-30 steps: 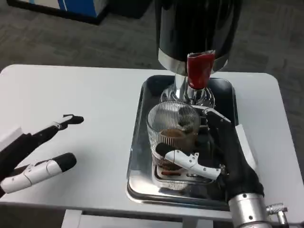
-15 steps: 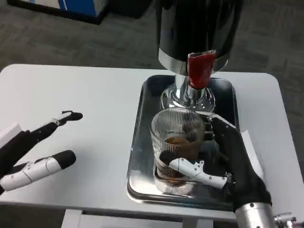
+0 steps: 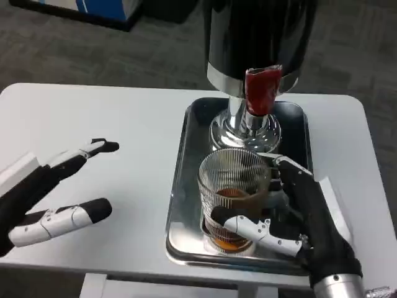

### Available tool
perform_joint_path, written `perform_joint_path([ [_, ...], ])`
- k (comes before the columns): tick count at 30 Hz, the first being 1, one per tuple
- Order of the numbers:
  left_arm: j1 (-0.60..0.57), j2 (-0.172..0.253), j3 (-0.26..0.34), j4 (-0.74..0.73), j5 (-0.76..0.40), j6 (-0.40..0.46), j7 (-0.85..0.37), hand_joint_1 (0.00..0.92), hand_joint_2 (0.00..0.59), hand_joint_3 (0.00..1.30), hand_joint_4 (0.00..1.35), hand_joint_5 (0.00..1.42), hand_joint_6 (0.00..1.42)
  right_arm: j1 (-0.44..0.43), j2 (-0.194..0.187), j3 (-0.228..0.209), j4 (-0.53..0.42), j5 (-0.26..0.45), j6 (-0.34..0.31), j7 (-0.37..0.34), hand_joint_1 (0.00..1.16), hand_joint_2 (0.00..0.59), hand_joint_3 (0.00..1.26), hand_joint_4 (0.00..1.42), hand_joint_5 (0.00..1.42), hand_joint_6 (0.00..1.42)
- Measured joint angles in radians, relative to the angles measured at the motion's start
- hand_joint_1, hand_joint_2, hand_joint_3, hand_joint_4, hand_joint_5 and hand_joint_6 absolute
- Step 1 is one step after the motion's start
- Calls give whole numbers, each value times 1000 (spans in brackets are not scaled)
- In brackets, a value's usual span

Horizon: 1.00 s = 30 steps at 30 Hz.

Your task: Grasp the cup under the faucet to collect the drink, then remove the cup.

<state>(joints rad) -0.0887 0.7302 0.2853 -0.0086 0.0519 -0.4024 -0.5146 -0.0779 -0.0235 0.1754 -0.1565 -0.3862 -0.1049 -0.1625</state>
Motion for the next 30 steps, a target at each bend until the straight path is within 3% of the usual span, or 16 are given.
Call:
perform_joint_path([
  [30, 1, 0, -16, -35, 1, 8, 8, 0, 55, 122, 14, 40, 0, 65, 0, -3, -126, 1, 43, 36, 830, 153, 586, 592, 739, 718],
])
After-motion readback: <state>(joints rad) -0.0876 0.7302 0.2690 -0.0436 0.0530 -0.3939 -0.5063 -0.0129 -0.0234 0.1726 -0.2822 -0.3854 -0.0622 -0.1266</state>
